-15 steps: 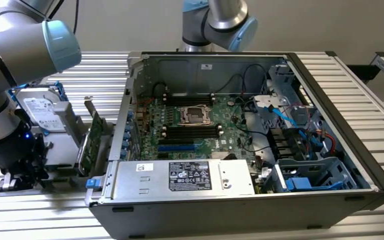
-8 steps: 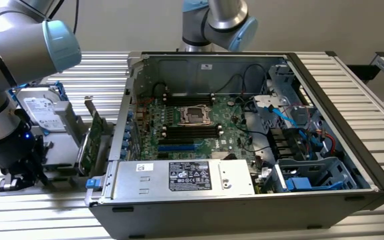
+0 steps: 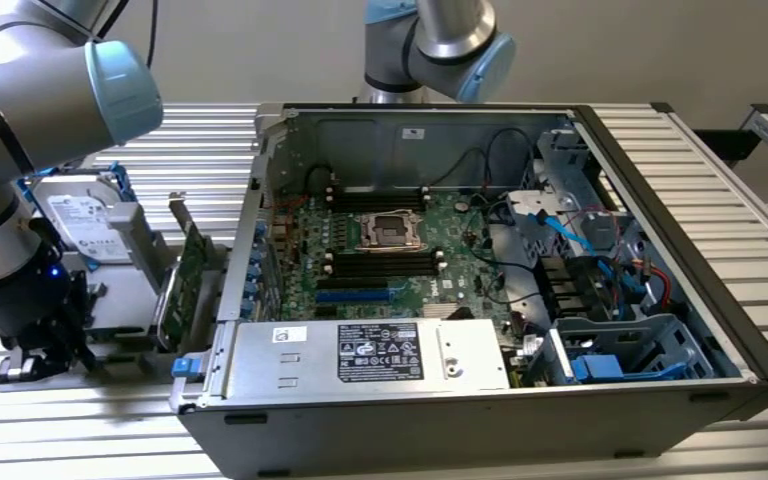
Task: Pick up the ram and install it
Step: 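Pick up the ram and move it above insertion slot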
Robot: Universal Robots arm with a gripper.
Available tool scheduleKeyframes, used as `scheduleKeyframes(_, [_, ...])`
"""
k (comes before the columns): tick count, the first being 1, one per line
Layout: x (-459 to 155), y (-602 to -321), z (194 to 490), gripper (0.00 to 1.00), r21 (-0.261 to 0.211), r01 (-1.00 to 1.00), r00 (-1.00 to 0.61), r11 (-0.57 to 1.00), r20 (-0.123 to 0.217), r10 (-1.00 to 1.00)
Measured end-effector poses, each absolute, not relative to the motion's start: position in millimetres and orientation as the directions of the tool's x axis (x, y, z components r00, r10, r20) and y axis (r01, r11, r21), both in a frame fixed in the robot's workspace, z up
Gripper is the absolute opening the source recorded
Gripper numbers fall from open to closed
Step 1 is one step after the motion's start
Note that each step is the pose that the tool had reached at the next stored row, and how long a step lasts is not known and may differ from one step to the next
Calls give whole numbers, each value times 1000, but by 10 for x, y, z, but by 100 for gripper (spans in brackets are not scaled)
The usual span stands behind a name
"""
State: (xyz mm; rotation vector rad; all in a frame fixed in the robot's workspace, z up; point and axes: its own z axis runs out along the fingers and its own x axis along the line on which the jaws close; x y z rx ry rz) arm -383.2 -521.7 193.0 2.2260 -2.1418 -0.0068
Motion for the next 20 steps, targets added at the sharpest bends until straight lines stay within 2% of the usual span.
scheduleKeyframes(10, [-3832, -5216, 1943, 14, 40, -998, 39, -38, 33, -999])
scheduleKeyframes(20, [-3832, -5217, 2271, 14, 41, -998, 39, -38, 33, -999])
